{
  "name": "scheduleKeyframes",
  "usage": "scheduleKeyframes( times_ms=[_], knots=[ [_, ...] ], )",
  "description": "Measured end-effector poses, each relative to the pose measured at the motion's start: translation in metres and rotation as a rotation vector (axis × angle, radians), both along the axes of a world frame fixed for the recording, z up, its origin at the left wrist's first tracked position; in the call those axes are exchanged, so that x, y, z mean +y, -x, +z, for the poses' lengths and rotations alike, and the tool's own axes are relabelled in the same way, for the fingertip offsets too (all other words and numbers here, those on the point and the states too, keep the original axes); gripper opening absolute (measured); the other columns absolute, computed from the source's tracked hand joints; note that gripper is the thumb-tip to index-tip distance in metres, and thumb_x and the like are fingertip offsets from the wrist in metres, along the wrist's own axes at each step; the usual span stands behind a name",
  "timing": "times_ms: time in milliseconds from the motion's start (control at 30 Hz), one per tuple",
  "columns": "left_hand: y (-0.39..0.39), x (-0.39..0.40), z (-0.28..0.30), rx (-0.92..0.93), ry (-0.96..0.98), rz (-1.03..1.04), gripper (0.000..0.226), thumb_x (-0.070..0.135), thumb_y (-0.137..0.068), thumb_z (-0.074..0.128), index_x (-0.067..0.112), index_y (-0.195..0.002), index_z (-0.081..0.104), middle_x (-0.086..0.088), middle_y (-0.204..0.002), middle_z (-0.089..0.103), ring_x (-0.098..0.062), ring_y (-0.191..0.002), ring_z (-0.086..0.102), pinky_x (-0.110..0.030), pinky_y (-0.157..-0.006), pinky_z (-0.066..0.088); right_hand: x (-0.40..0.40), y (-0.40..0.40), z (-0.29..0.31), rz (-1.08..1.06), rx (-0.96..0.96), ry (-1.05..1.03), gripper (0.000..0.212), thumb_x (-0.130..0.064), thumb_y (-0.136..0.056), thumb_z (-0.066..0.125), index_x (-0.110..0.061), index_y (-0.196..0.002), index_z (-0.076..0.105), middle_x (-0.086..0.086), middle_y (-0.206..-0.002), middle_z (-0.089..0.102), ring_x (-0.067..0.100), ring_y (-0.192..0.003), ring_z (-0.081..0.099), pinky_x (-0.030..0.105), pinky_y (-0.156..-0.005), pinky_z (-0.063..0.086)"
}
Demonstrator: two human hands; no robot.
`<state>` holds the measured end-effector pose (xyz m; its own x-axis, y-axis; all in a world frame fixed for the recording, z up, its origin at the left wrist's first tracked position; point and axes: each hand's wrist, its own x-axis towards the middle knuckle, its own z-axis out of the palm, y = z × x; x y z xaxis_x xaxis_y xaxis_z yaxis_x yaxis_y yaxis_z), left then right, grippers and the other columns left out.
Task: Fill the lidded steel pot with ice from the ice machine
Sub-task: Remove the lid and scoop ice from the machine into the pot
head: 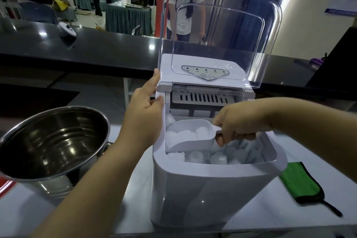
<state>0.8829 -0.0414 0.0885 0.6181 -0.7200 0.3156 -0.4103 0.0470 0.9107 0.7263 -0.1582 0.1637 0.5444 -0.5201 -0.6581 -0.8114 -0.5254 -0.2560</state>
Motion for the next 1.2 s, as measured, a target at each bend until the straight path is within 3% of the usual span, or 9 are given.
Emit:
scheduleKeyframes(
  times_ms=[133,267,400,633,800,1033,1200],
  knots=[
    [0.001,0.001,0.001,0.007,0.003,0.0,0.051,0.018,-0.1,0.038,0.047,-0.141,0.029,0.009,-0.121,0.047,0.002,-0.092,0.048,-0.011,-0.075,0.034,0.004,0.002,-0.01,-0.021,-0.091,0.061,0.021,-0.002,-0.086,0.059,-0.012,-0.098,0.072,0.009,-0.073,0.051,0.017,-0.057,0.033,0.024,-0.046,0.03],
    [0.001,0.001,0.002,0.008,0.008,-0.006,0.051,0.018,-0.1,0.038,0.047,-0.14,0.03,0.01,-0.121,0.048,0.003,-0.091,0.048,-0.012,-0.075,0.035,0.008,0.01,-0.009,-0.061,-0.165,0.038,0.023,0.001,-0.085,0.057,-0.016,-0.086,0.073,0.005,-0.065,0.052,0.014,-0.053,0.034,0.021,-0.043,0.032],
    [-0.001,0.005,0.005,0.01,0.016,-0.014,0.048,0.02,-0.099,0.04,0.049,-0.137,0.033,0.013,-0.124,0.049,-0.003,-0.105,0.049,-0.02,-0.087,0.041,0.009,0.017,-0.005,-0.131,-0.237,-0.03,0.033,0.006,-0.084,0.055,-0.019,-0.068,0.069,0.001,-0.052,0.047,0.012,-0.046,0.031,0.019,-0.04,0.028],
    [-0.003,0.01,0.012,0.003,0.021,-0.021,0.044,0.02,-0.1,0.038,0.048,-0.134,0.039,0.014,-0.118,0.054,-0.002,-0.1,0.053,-0.019,-0.08,0.047,0.008,0.031,-0.005,-0.163,-0.269,-0.051,0.034,0.006,-0.082,0.054,-0.019,-0.065,0.07,0.002,-0.052,0.046,0.013,-0.046,0.03,0.019,-0.04,0.025],
    [0.001,0.012,0.018,0.024,0.042,-0.012,0.043,0.018,-0.099,0.039,0.042,-0.134,0.042,0.029,-0.1,0.052,-0.004,-0.099,0.055,-0.028,-0.086,0.05,0.006,0.038,-0.002,-0.175,-0.291,-0.062,0.033,0.006,-0.084,0.055,-0.017,-0.065,0.068,-0.001,-0.045,0.041,0.011,-0.04,0.027,0.02,-0.039,0.024],
    [0.005,0.012,0.016,-0.002,0.016,0.031,0.044,0.018,-0.099,0.038,0.04,-0.137,0.039,0.026,-0.106,0.051,0.014,-0.089,0.046,-0.006,-0.071,0.038,0.016,0.025,-0.013,-0.097,-0.256,-0.038,0.021,0.0,-0.086,0.056,-0.015,-0.08,0.069,-0.001,-0.053,0.047,0.012,-0.049,0.031,0.022,-0.043,0.027],
    [0.004,0.012,0.014,0.02,0.023,0.031,0.041,0.018,-0.099,0.038,0.041,-0.133,0.044,0.029,-0.102,0.054,0.022,-0.081,0.052,0.0,-0.06,0.041,0.012,0.028,-0.013,-0.169,-0.333,-0.136,0.029,0.006,-0.086,0.051,-0.013,-0.069,0.063,0.0,-0.049,0.041,0.012,-0.045,0.028,0.021,-0.041,0.023]
  ],
)
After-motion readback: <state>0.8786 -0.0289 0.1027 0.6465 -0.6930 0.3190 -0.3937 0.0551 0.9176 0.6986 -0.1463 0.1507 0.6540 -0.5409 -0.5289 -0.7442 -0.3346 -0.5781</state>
